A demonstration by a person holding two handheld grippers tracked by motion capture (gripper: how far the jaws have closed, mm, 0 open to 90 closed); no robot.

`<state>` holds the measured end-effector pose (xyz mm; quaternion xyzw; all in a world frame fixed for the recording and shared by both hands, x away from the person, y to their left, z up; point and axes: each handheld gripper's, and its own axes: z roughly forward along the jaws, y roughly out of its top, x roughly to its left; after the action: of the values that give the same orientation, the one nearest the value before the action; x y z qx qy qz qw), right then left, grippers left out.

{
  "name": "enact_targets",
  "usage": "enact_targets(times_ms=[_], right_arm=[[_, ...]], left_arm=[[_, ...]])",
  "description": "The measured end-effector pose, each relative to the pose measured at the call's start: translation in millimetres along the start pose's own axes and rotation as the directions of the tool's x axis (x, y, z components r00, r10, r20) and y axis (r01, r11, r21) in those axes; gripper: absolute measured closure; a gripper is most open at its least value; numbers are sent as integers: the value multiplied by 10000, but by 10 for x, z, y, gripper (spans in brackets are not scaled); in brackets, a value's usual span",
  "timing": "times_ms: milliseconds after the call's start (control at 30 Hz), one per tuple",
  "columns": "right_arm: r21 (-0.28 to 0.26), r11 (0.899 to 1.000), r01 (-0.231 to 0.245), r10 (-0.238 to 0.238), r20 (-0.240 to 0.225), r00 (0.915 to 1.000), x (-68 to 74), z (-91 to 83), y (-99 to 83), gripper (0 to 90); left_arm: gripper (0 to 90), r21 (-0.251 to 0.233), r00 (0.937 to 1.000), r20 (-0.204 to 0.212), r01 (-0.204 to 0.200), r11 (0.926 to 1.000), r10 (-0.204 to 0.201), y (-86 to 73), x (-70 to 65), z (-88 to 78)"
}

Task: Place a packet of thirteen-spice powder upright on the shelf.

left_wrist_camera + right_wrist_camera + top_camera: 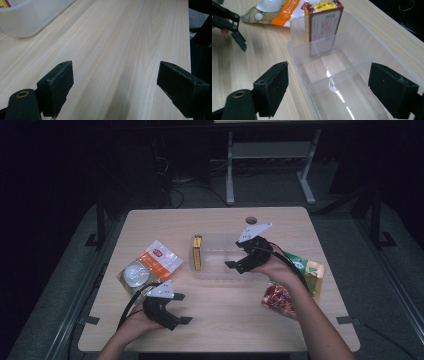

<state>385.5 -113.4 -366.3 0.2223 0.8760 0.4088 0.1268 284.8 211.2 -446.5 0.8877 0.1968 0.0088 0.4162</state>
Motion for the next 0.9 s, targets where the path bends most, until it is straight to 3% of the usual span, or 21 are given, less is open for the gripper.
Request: enact_targets(times_ms=[300,467,567,900], right_arm=[[76,9995,-296,295,117,9995,131,-201,-287,165],[107,9988,-486,484,228,9986,248,-335,-476,165],[173,9981,-592,587,275,9979,302,-422,-599,164],[-11,9937,-1117,1114,740,9910,334,-693,-981,168]], left_arm=[[134,-167,10000,50,-57,9998,58,6,33,-32],[134,-408,9999,52,125,9991,-123,24,54,-34],[134,-268,10000,38,16,9996,-15,22,61,-43],[134,-279,9999,-34,129,9995,-130,4,8,-61]])
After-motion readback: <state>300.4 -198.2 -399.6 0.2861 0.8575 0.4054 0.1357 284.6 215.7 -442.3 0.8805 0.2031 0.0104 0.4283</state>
